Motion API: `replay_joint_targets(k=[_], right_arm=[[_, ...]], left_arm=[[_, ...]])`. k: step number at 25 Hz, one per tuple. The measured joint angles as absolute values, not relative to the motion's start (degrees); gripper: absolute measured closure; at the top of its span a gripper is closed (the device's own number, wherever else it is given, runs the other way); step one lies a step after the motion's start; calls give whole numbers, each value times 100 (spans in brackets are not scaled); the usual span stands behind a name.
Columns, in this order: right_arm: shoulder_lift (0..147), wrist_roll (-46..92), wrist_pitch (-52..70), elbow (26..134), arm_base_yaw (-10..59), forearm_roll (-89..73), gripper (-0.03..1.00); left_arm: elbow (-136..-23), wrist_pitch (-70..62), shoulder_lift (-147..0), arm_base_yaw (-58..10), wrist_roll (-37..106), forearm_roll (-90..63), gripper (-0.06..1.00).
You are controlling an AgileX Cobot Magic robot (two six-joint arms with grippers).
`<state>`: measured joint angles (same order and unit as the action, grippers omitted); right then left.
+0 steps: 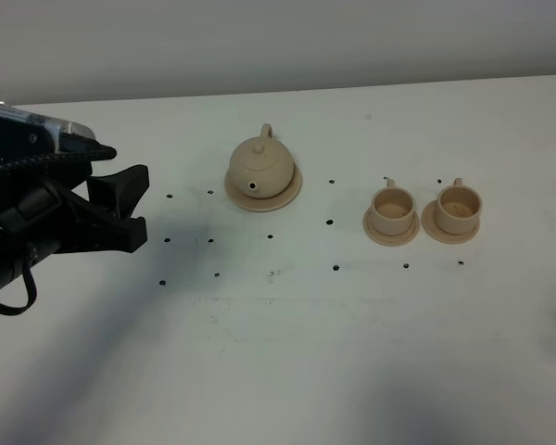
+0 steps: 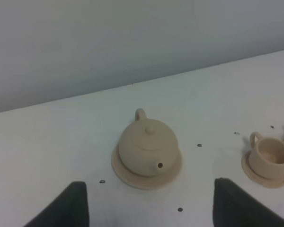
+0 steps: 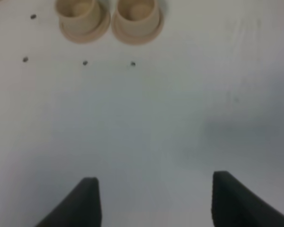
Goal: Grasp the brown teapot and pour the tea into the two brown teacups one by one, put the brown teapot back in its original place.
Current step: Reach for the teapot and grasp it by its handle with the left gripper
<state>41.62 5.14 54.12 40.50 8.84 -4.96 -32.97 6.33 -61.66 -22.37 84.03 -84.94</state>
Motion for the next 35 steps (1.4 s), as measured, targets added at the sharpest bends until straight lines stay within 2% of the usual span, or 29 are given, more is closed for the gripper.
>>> replay_joint_targets(k=[8, 17, 26, 30, 35], right_arm=[[3161, 349, 6482, 4055, 884, -489, 47], [2001, 217, 6670, 3671, 884, -478, 47], [1252, 163, 6661, 3083, 884, -467, 48], [1045, 163, 6633, 3070, 884, -462, 48], [823, 157, 6643, 3070, 884, -449, 48]], left_arm=[[-3530, 539, -6734, -2237, 8344, -8560, 38], [-4125, 54, -7588, -2237, 8257, -8554, 38], [-4534, -729, -7737, -2237, 8207, -8280, 38], [-4634, -1087, -7737, -2237, 7768, -7698, 38], [-4812, -1380, -7741, -2237, 6507, -6309, 38]])
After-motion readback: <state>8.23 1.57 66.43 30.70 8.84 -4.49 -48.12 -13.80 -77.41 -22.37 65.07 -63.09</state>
